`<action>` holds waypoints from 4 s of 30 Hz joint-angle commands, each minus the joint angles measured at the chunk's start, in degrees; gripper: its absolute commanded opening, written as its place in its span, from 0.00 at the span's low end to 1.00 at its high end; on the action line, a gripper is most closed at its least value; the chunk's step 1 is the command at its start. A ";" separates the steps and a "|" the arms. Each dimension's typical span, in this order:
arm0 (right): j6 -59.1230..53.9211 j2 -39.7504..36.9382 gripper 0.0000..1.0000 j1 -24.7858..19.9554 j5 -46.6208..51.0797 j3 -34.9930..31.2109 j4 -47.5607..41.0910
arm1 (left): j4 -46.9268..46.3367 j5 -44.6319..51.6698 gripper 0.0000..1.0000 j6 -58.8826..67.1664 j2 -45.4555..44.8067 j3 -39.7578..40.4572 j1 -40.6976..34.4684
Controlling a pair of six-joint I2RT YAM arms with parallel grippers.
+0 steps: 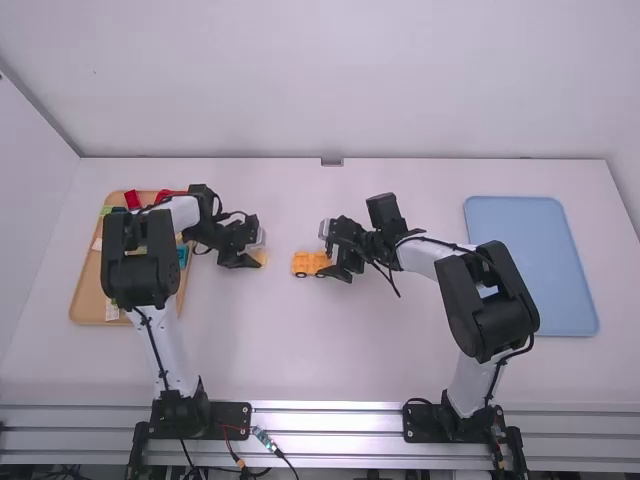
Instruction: Assemble lego blocks to make yellow taxi
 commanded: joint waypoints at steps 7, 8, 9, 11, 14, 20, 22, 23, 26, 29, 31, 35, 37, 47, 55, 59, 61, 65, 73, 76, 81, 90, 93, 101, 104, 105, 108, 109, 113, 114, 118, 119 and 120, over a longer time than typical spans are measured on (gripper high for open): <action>0.11 0.02 0.99 0.00 -0.17 0.68 -0.07 | 0.04 -0.65 0.52 1.30 0.91 0.24 0.42; 0.13 0.02 0.99 0.00 -0.22 0.68 -0.07 | 0.02 -0.82 0.53 1.33 0.91 0.07 0.42; 0.09 0.02 0.99 0.00 -0.24 0.68 -0.07 | 0.22 -0.82 0.52 1.30 0.91 -0.28 0.42; 0.09 0.02 0.99 0.00 -0.20 0.68 -0.07 | 0.74 -0.82 0.50 1.30 0.91 -0.57 0.44; 0.13 0.02 0.99 0.00 -0.20 0.68 -0.04 | 1.77 -0.60 0.43 1.30 0.91 -1.09 0.42; 0.11 0.02 0.99 0.00 -0.24 0.68 -0.04 | 1.75 -0.84 0.41 -0.55 0.91 -0.98 0.42; 0.09 0.02 0.99 0.00 -0.44 0.68 -0.04 | 2.69 -0.82 0.40 -2.98 0.91 -1.16 0.42; 0.09 0.02 0.99 0.00 -0.42 0.68 -0.07 | 3.13 -0.82 0.40 -3.35 0.91 -1.31 0.42; 0.11 0.02 0.99 0.00 -0.44 0.68 -0.07 | 4.04 -0.78 0.38 -3.46 0.91 -1.90 0.37; 0.11 0.02 0.99 0.00 -0.35 0.68 -0.11 | 4.33 -0.78 0.40 -3.24 0.91 -2.38 0.35; 0.11 0.02 0.99 0.00 -0.42 0.68 -0.11 | 4.28 -0.82 0.42 -3.24 0.91 -2.38 0.35; 0.09 0.02 0.99 0.00 -0.42 0.68 -0.07 | 4.55 -0.82 0.36 -3.24 0.91 -2.36 0.37; 0.13 0.02 0.99 0.00 -0.42 0.68 -0.11 | 4.28 -0.65 0.35 -3.22 0.91 -2.16 0.37; 0.11 0.02 0.99 0.00 -0.15 0.68 -0.28 | 3.76 -0.63 0.40 -3.24 0.91 -1.46 0.37; 0.11 0.02 0.99 0.00 -0.20 0.68 -0.55 | 3.91 -0.63 0.43 -3.26 0.91 -1.42 0.37; -0.11 0.02 0.99 0.00 -0.20 0.68 -0.83 | 4.09 -0.63 0.44 -3.22 0.91 -1.46 0.37; -0.07 0.02 0.99 0.00 -0.20 0.68 -0.94 | 4.07 -0.63 0.45 -3.29 0.89 -1.38 0.37; -0.11 0.02 0.99 0.00 -0.20 0.68 -0.94 | 2.47 -0.67 0.46 -3.26 0.89 -0.20 0.37; -0.09 0.02 0.99 0.00 -0.17 0.68 -0.94 | -0.17 -0.65 0.47 -3.22 0.89 1.22 0.37; -0.11 0.02 0.99 0.00 -0.20 0.68 -1.05 | 1.42 -0.67 0.50 -3.24 0.89 0.11 0.37; -0.11 0.02 0.99 0.00 -0.17 0.68 -1.16 | 3.56 -0.63 0.47 -3.24 0.91 -1.33 0.37; -0.11 0.02 0.99 0.00 -0.17 0.68 -1.14 | 2.29 -0.63 0.28 -3.26 0.89 -0.35 0.37; -0.09 0.02 0.99 0.00 -0.17 0.68 -1.18 | 2.19 -0.60 0.25 -3.22 0.89 -0.33 0.37; -0.20 0.02 0.99 -0.02 2.14 0.28 -1.68 | 2.19 0.47 0.23 -3.26 0.89 -0.33 -0.07; -3.17 0.02 0.99 -0.39 0.72 -1.22 -1.01 | 2.38 1.34 0.22 -3.24 0.89 -0.33 -0.50; -3.54 0.02 0.99 -1.01 -1.05 -2.38 0.42 | 2.54 1.14 0.22 -3.26 0.89 -0.33 -0.79; -2.36 0.02 0.99 -2.62 -2.86 -4.61 4.59 | 2.58 0.71 0.21 -3.24 0.89 -0.33 -1.60; -1.66 0.02 0.99 -3.15 -3.13 -5.27 6.14 | 2.62 0.71 0.20 -3.24 0.91 -0.33 -1.81; -1.42 0.04 0.99 -4.87 -5.25 -6.67 7.39 | 2.78 0.95 0.18 -3.48 0.89 -0.31 -1.90; -1.36 0.04 0.99 -4.85 -5.07 -6.67 7.32 | 2.80 0.93 0.18 -3.57 0.89 -0.31 -1.90; 0.02 0.04 0.99 -3.48 -2.12 -6.67 7.15 | 3.21 1.34 0.19 -4.97 0.89 -0.31 -1.90; 0.79 0.06 0.99 -2.56 -0.57 -6.67 7.43 | 2.89 1.34 0.19 -4.95 0.89 -0.22 -1.84; 1.11 0.17 0.99 -2.05 -0.04 -6.67 7.45 | 2.49 1.36 0.18 -4.95 0.89 0.00 -1.86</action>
